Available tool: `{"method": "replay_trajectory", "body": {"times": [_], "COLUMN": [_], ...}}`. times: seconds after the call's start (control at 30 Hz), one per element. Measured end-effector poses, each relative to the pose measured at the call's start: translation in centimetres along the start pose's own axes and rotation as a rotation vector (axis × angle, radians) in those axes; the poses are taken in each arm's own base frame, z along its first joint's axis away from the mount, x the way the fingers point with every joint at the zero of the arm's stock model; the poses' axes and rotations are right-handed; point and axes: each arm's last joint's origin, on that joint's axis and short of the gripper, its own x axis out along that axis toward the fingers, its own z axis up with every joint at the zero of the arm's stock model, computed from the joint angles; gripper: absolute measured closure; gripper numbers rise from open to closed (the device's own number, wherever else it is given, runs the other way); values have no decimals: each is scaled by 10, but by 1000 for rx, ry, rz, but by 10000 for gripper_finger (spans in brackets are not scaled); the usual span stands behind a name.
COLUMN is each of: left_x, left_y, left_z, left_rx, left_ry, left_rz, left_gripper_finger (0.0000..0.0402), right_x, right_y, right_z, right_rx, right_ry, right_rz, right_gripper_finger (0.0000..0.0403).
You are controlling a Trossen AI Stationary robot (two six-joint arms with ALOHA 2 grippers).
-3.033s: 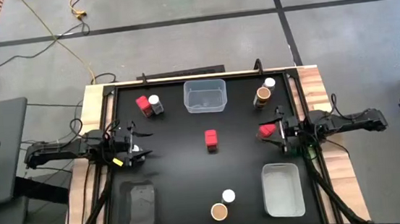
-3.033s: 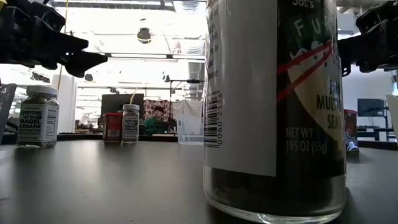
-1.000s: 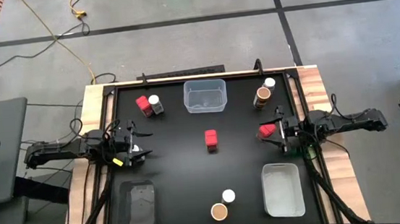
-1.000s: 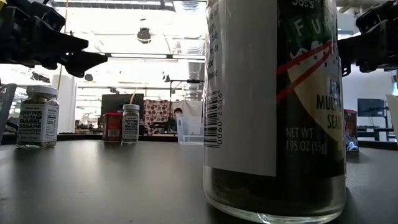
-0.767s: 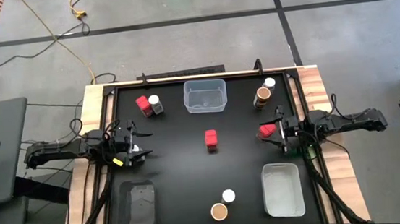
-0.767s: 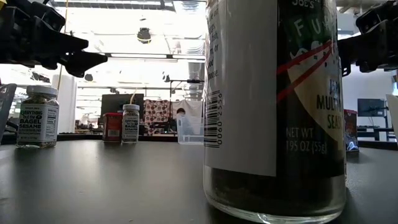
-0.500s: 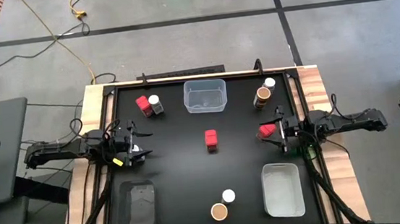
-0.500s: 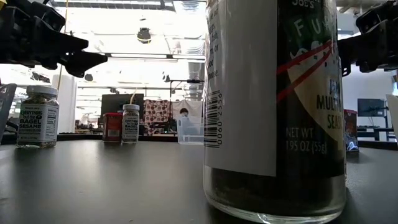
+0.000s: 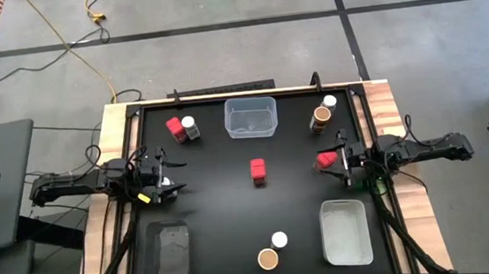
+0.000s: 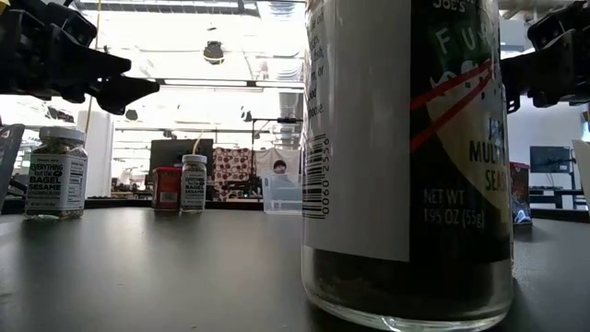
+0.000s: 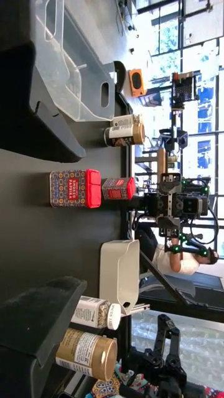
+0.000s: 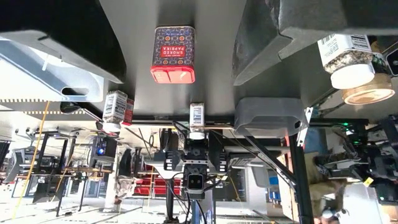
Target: Sort spices by type
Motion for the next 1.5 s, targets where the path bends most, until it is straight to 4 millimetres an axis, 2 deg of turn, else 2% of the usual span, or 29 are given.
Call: {"method": "replay_trajectory", "body": {"times": [0.97,1.2,1.5], "left_x": [0,0,0], "left_y": [0,0,0], "left_z": [0,0,0], "left_rx": [0,0,0], "left_ry": [0,0,0], "left_rz": [0,0,0], "left_gripper_finger": [98,98,98], "right_x": [0,-6,-14], "right_y": [-2,-6,-10], "right_z": [4,30,81], "right_rx": [23,37,39], "right_ry": [-21,-92,-102], "right_rz": [-33,-153,-226], "right_gripper_finger": [83,83,83]}}
